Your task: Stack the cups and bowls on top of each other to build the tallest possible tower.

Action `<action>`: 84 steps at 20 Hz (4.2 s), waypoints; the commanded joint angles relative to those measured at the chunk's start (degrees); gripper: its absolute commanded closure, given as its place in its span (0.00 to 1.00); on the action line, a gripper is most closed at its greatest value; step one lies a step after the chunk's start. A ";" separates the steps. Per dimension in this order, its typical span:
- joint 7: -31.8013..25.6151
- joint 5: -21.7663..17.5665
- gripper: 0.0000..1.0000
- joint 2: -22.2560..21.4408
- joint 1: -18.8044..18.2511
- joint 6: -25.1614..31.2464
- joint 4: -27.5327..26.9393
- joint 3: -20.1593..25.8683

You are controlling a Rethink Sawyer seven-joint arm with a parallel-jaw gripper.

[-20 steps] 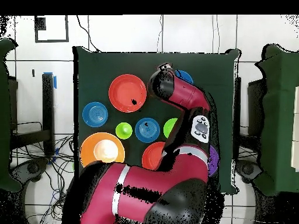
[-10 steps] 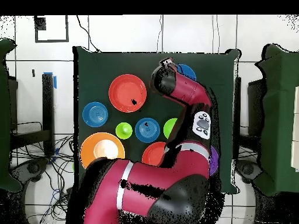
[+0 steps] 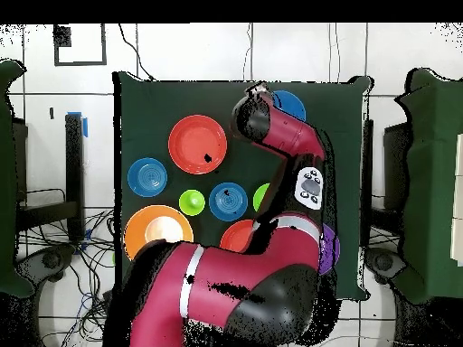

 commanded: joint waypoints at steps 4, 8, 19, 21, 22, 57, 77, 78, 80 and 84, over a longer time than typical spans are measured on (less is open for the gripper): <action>-3.58 -5.66 1.00 6.08 2.17 5.90 -4.26 2.65; -3.13 -5.67 1.00 6.21 2.62 6.17 -4.39 1.60; -0.13 -5.59 1.00 7.94 4.50 7.83 -5.80 -3.58; 0.80 -5.24 1.00 8.45 5.23 7.48 -6.08 -5.10; 1.26 -5.06 1.00 8.71 5.57 7.44 -6.28 -5.90; 1.75 -3.95 1.00 8.48 7.80 4.79 -5.25 -9.48; -4.62 -6.35 0.00 -1.32 1.74 3.81 5.99 5.91; -5.02 -6.63 0.00 -2.00 1.01 3.35 6.93 7.27; -5.84 -7.18 0.00 -3.36 -0.46 2.44 8.83 10.00; -6.22 -7.98 0.00 -6.54 -1.79 2.16 12.59 12.47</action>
